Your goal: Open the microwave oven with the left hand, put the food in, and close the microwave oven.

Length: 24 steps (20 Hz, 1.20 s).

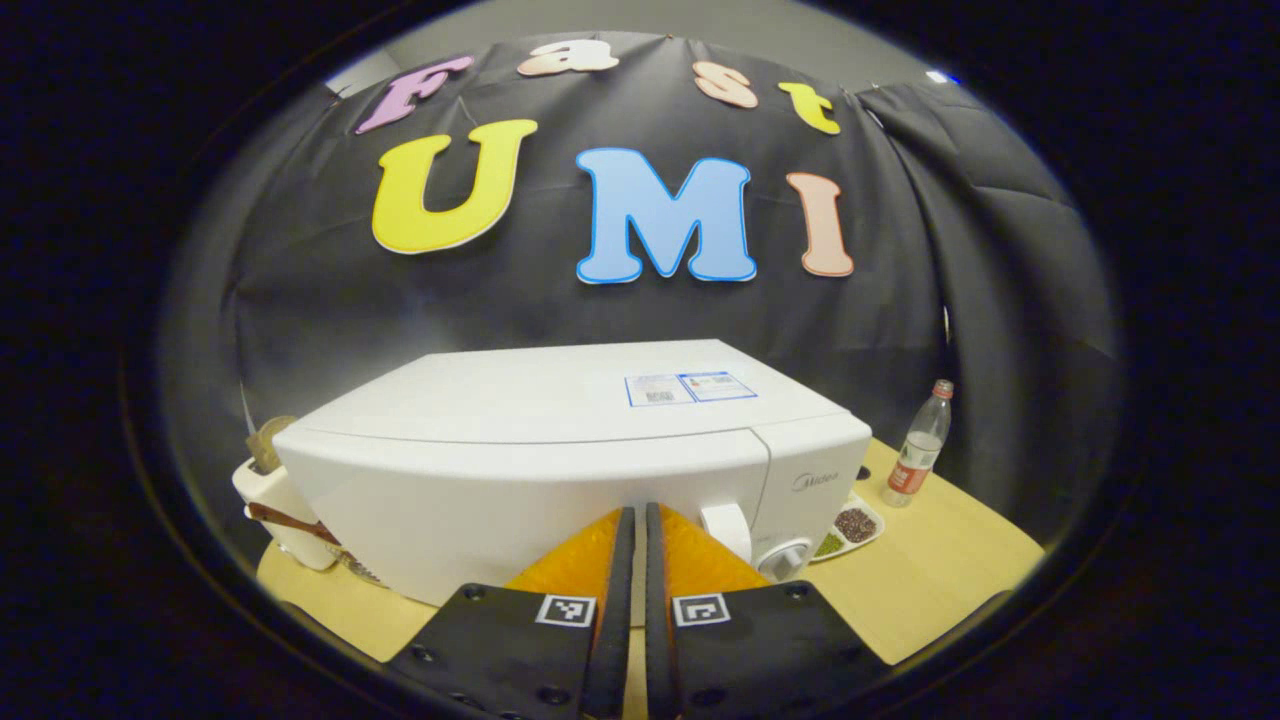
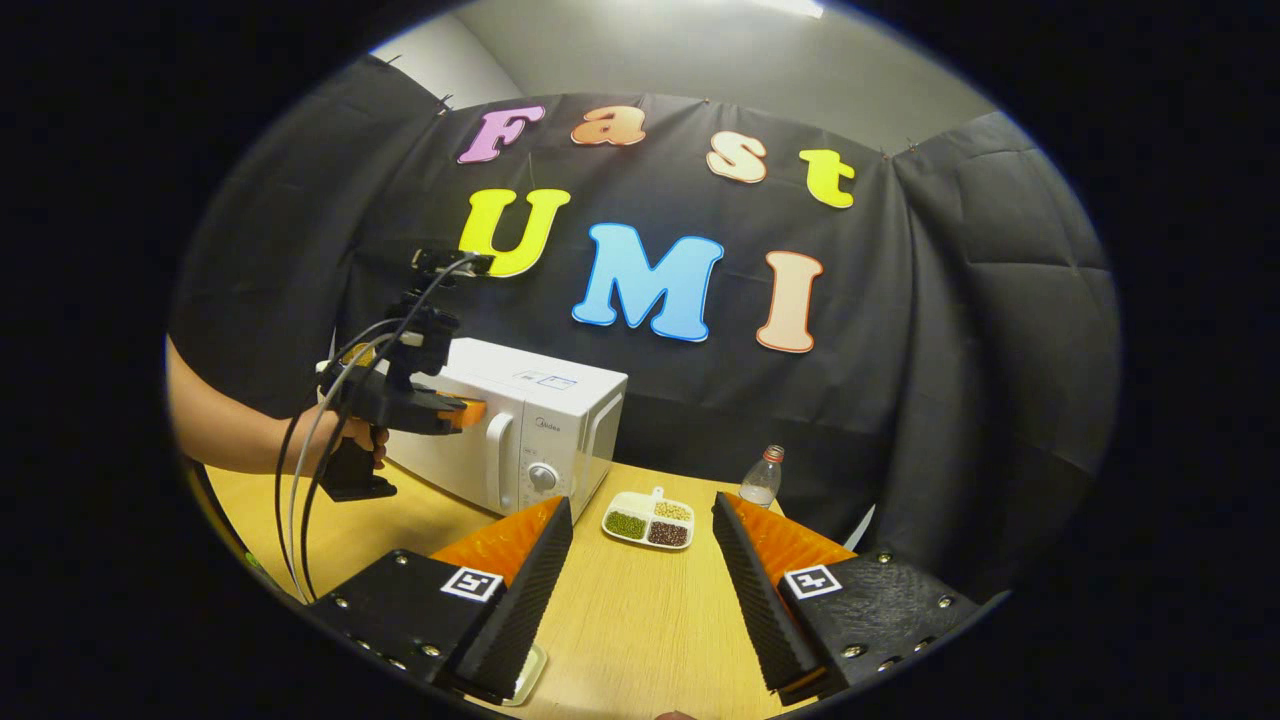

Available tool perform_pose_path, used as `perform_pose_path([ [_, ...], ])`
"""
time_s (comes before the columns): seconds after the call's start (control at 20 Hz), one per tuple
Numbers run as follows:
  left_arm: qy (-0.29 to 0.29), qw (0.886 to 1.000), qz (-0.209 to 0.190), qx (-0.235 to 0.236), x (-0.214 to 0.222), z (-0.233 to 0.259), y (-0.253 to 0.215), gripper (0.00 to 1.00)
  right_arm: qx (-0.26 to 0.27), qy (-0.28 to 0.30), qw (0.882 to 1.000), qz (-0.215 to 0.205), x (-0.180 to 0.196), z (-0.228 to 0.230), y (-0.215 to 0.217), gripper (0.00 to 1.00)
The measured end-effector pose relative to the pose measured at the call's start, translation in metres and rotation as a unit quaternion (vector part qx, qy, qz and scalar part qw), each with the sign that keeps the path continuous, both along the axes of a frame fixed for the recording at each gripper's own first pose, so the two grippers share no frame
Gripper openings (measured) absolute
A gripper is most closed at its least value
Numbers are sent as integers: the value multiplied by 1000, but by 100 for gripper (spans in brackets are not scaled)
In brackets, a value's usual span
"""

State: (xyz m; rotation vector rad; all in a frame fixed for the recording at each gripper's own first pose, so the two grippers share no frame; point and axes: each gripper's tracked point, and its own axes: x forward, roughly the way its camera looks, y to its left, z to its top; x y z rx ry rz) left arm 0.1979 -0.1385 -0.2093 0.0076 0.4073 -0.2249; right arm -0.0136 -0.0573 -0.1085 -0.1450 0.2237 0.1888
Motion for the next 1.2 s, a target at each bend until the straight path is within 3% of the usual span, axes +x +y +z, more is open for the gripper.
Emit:
perform_pose_path([
  [0.3,-54,998,-9,-39,-89,53,20,14,22,-9,999,-34,-32,8,15,87],
  [0.4,-72,997,-6,-37,-121,68,38,10,41,-3,998,-42,-45,8,25,87],
  [0.45,-81,996,-3,-36,-135,77,47,18,48,0,998,-48,-50,10,30,88],
  [0.6,-108,994,8,-32,-180,105,76,10,62,4,996,-61,-64,14,39,88],
  [0.65,-116,993,12,-30,-194,113,86,14,65,2,996,-65,-69,16,44,88],
  [0.8,-132,991,23,-18,-230,132,114,10,63,-12,995,-74,-79,24,51,88],
  [0.95,-141,989,36,-13,-261,143,140,14,61,-21,996,-68,-91,31,64,88],
  [1.0,-140,989,37,-10,-271,143,145,18,60,-26,996,-67,-95,34,67,88],
  [1.05,-140,989,41,-3,-280,144,153,29,58,-30,996,-67,-99,37,70,88],
  [1.2,-151,987,48,11,-306,149,165,81,58,-44,995,-69,-111,45,77,88],
])
